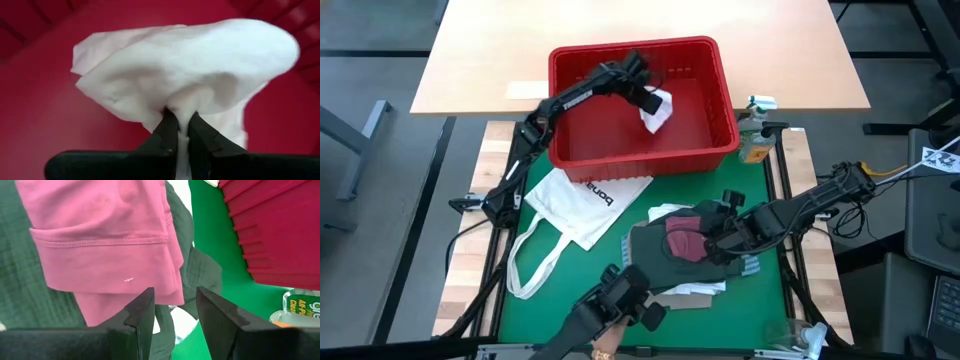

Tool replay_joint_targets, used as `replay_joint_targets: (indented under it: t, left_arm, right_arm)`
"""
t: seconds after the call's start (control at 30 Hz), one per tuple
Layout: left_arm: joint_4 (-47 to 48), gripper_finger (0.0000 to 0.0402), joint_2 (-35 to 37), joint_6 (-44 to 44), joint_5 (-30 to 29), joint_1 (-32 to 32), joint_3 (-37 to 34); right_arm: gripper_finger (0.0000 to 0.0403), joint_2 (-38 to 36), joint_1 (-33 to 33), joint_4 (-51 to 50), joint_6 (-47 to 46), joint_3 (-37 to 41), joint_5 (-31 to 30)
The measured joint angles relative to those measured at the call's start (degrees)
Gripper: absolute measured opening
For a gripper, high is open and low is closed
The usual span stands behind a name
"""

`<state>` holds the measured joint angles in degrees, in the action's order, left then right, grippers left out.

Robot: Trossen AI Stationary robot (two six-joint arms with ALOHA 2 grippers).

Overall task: Fold Laundry from Bin
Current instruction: Remove the white underwear from the red bin

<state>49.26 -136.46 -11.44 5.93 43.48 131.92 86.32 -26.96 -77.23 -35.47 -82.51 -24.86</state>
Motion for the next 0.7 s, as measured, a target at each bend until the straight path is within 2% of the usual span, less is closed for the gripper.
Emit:
replay_joint_targets:
  t: [0.3, 0.5, 0.7]
  left_arm:
    - [-0.11, 0.0012, 9.45, 0.63, 0.61, -0.50, 0.09]
    - [0.51, 0.0012, 16.06, 0.66, 8.23, -3.04, 0.15]
    - [1.43, 0.0015, 21.32, -1.95, 16.09, -6.90, 0.15]
  right_arm:
    - [0.0144, 0.00, -0.02, -4.81, 0.24, -4.59, -0.89]
    - [0.0144, 0.00, -0.02, -12.84, 3.55, -10.87, -6.12]
    - [0.0144, -0.56, -0.02, -11.02, 11.50, -15.83, -14.40]
